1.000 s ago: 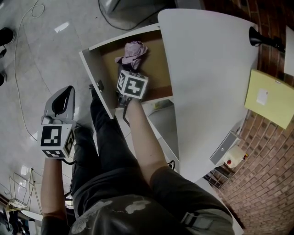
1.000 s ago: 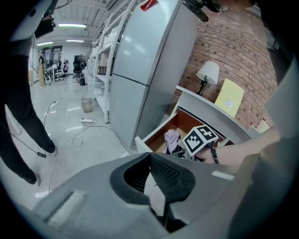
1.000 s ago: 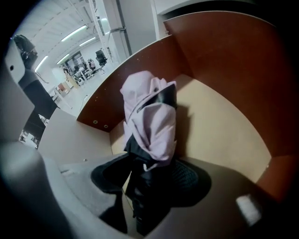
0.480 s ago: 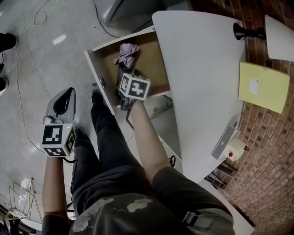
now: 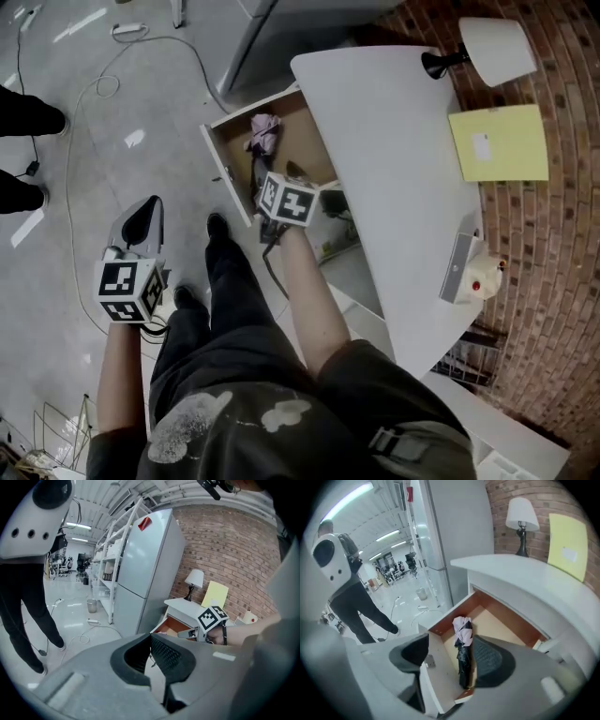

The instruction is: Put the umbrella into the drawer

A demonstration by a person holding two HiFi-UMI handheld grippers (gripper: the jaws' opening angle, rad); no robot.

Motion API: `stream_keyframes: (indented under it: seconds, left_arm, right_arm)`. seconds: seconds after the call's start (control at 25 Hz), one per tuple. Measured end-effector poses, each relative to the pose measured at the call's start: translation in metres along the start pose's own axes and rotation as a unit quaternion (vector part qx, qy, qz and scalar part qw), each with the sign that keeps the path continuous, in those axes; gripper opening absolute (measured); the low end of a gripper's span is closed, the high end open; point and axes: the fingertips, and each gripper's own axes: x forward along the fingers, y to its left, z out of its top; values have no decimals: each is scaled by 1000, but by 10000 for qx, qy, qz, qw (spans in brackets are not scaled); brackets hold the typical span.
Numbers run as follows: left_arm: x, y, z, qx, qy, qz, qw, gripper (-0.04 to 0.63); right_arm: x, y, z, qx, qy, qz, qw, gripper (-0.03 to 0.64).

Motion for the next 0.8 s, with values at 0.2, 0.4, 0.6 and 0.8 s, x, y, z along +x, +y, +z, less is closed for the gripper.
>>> stream_keyframes:
  seconds: [0.2,0.4,0.6,0.8]
  left_arm:
    - [-47,-4,27,202,-348,-27,9992,11]
    - [-85,-11,43,260,-609,-58,9978,11]
    - [-120,-15,59,349,-924,-114,9950,11]
    - [-158,-19,68,497,-1162,-226,9917,11]
  right_arm:
    - [-60,22,30,-49,-581,251,9980,298]
    - [-114,40,51,-133,-1023,409,9938,298]
    - [-166,57,65,-122,-1547,538,9864,285]
    - [-221,78,65,-201,-2001,418,9787,252]
